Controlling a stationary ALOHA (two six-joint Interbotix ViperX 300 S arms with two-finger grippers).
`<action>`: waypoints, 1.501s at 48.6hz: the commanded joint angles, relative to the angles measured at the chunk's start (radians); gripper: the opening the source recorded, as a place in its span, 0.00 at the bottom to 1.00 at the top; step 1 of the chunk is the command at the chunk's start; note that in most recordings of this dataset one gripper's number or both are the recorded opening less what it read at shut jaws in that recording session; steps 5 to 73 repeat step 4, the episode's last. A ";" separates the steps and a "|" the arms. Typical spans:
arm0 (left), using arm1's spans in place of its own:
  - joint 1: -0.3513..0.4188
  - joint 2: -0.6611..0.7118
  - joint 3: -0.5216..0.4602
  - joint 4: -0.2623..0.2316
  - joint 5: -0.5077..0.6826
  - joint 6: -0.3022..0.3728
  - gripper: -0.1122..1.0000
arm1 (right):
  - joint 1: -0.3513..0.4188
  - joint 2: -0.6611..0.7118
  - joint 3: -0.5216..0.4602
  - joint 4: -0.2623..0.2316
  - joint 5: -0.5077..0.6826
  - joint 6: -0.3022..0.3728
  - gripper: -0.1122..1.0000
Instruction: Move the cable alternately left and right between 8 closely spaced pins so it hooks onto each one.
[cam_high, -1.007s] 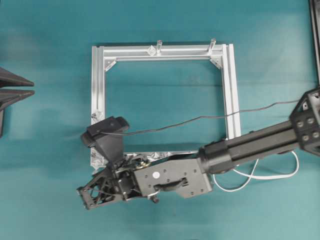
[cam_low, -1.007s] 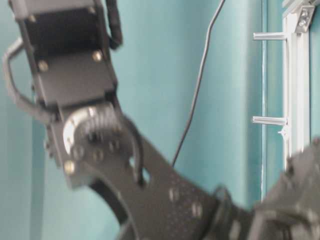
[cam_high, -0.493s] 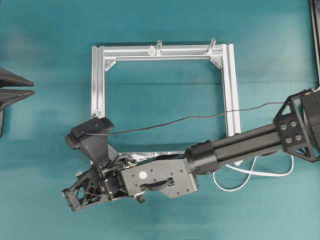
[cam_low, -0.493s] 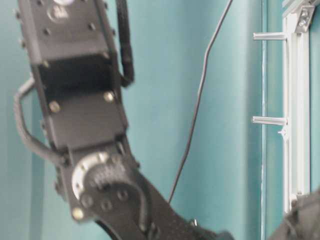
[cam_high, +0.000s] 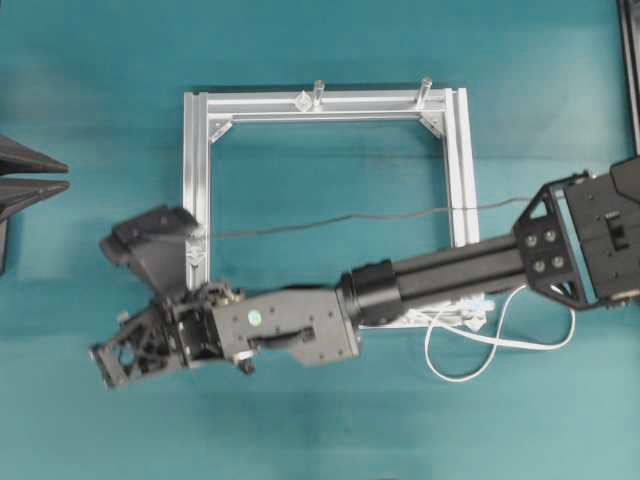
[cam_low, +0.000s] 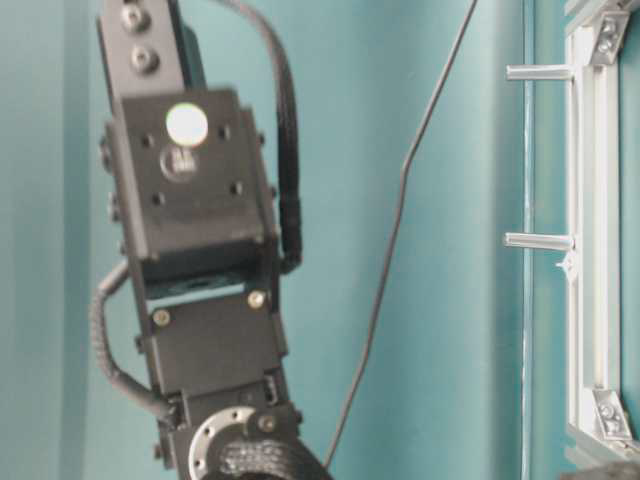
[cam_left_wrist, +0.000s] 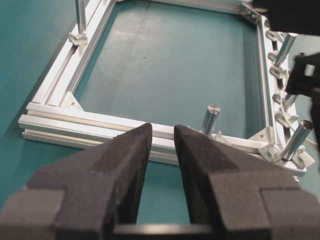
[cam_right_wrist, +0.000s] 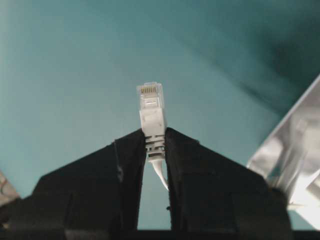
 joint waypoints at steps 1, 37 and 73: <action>0.002 0.009 -0.011 0.002 -0.008 -0.009 0.38 | -0.005 -0.029 -0.028 -0.012 -0.008 -0.006 0.24; 0.002 0.009 -0.011 0.002 -0.009 -0.009 0.38 | -0.012 -0.029 -0.028 -0.014 -0.008 -0.006 0.24; 0.002 0.009 -0.011 0.002 -0.009 -0.009 0.38 | -0.012 -0.029 -0.028 -0.014 -0.008 -0.006 0.24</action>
